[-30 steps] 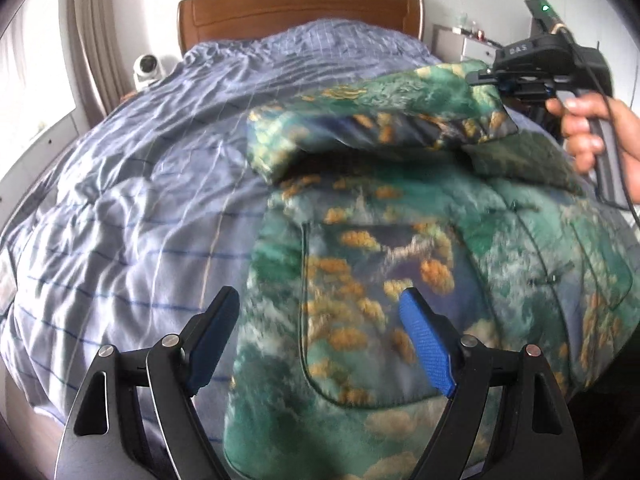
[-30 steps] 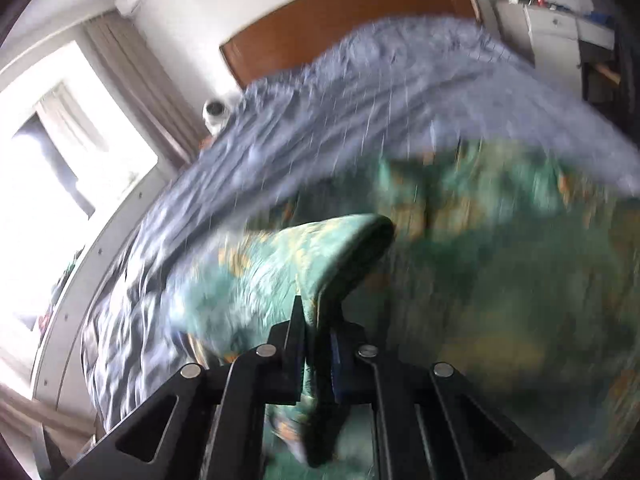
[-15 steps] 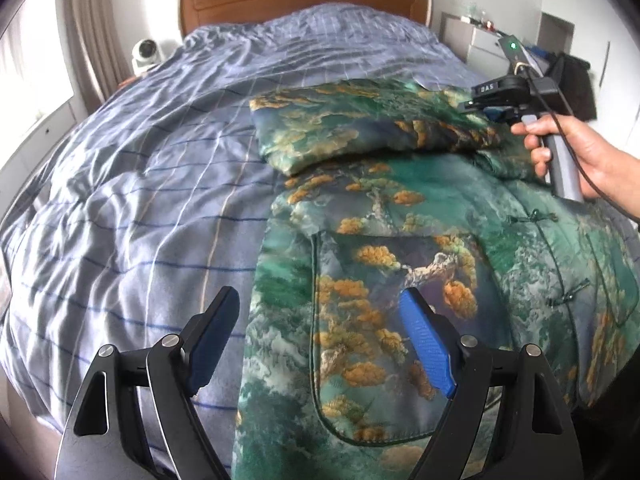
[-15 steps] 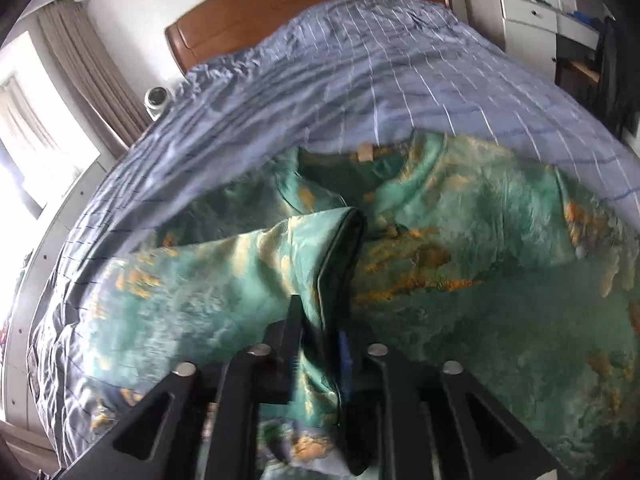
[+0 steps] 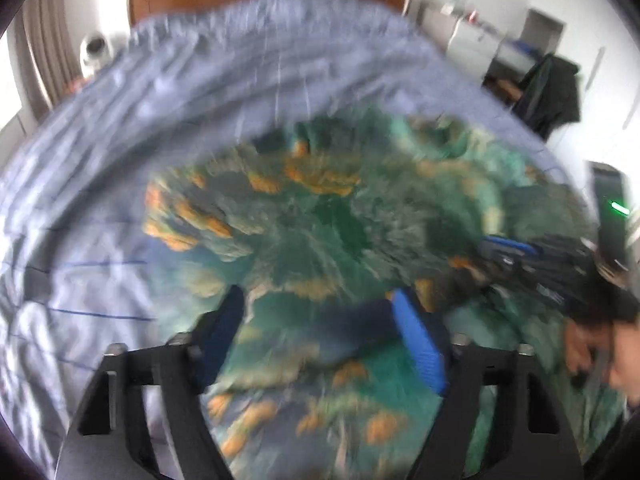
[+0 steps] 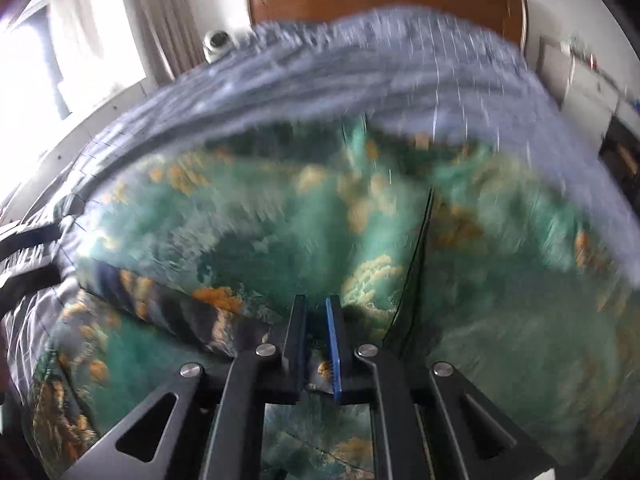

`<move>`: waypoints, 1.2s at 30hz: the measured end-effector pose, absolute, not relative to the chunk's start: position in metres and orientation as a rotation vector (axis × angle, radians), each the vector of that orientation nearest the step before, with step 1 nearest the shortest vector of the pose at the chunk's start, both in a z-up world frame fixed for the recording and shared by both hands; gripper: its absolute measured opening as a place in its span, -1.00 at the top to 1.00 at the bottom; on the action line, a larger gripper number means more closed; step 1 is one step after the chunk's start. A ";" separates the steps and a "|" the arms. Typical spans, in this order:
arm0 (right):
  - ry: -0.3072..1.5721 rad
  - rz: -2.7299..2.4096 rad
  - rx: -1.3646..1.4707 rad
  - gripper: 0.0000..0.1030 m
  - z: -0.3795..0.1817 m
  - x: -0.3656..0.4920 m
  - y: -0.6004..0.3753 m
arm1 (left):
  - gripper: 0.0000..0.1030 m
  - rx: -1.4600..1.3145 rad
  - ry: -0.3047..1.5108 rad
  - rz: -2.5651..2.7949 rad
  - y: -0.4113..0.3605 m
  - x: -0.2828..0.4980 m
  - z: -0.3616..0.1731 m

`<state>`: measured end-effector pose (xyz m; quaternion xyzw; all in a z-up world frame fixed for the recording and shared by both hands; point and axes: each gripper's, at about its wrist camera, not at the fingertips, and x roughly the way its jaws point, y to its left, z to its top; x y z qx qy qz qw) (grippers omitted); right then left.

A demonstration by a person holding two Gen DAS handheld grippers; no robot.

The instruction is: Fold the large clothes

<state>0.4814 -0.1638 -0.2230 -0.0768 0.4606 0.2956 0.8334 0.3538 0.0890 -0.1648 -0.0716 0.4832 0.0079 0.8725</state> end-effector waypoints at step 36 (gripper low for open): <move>0.988 0.586 -0.137 0.54 -0.207 0.459 -0.177 | -0.76 -0.052 1.033 -0.029 0.071 0.311 -0.178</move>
